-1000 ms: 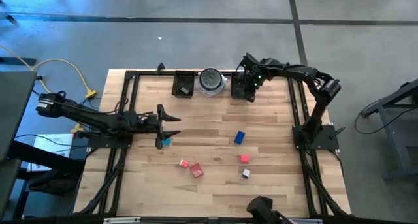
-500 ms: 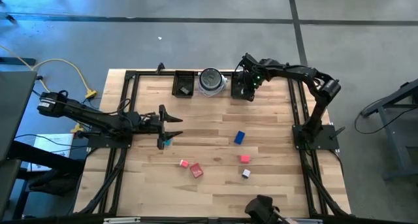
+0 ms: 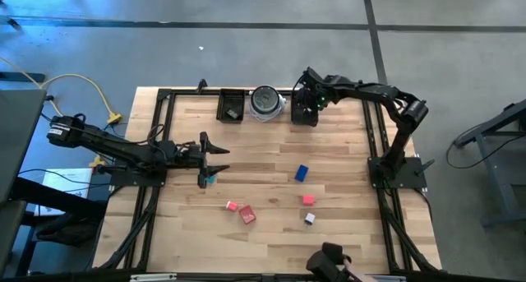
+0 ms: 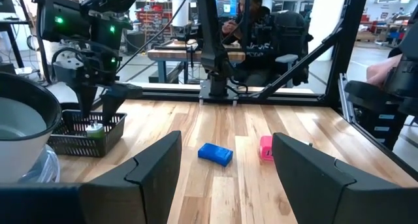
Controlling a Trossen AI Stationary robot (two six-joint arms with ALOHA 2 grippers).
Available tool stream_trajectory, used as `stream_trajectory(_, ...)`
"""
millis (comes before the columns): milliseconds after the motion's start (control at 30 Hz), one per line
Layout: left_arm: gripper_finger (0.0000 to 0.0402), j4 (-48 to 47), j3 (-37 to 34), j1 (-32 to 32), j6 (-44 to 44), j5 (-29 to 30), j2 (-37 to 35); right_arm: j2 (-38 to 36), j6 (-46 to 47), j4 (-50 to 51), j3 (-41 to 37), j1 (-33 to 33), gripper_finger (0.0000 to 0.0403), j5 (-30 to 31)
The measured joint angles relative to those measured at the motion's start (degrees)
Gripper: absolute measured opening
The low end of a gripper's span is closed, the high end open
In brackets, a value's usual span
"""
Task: Pick & Place Office items
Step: Put the pink charger adapter into the right black basket
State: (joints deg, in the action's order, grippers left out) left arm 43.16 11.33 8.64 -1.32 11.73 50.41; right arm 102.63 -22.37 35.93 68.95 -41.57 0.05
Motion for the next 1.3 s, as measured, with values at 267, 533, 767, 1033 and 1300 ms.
stream_trajectory(267,0.0232,0.00,0.00,-0.14,0.42,0.16,0.00,-2.81,-1.40,-2.10,0.00,-0.03,0.0249,0.00)
stream_trajectory(533,0.0232,-0.02,0.02,-2.87,-0.48,-1.03,0.00,-14.02,4.30,-10.08,0.00,-0.06,0.0249,-14.17)
stream_trajectory(767,0.0232,-0.04,0.00,-3.26,0.40,-1.52,-0.05,-21.22,13.03,-19.62,-1.95,0.64,0.0249,-33.48)
stream_trajectory(1033,0.0232,-0.29,-1.60,-3.23,1.77,0.66,-4.26,-31.97,16.91,-32.71,-14.57,5.47,0.0229,-33.32)
stream_trajectory(1300,0.0232,-6.02,-3.26,-2.20,1.46,0.76,-14.39,-45.54,22.35,-41.28,-26.83,10.28,0.0208,-34.35)
